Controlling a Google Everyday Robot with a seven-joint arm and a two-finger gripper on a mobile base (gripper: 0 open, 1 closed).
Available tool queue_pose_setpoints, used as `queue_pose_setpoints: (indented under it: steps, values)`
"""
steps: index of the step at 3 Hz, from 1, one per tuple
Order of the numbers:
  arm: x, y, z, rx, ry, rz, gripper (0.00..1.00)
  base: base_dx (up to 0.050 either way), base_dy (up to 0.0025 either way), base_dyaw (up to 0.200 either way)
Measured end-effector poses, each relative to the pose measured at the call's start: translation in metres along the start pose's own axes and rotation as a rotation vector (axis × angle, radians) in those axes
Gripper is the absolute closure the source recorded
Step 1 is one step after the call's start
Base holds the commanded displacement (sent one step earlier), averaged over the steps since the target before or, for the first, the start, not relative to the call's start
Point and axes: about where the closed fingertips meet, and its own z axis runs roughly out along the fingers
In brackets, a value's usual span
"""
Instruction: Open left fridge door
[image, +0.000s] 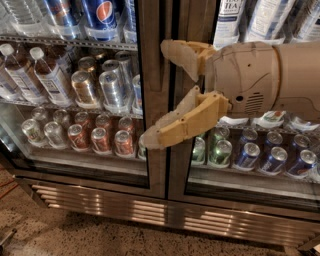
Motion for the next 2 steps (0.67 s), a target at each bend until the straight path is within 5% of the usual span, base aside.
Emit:
queue_pose_setpoints:
  steps: [2]
  values:
    - [0.022,-0.016,-0.002,0.039,0.014,0.035,0.00,0.000,0.00000,0.000]
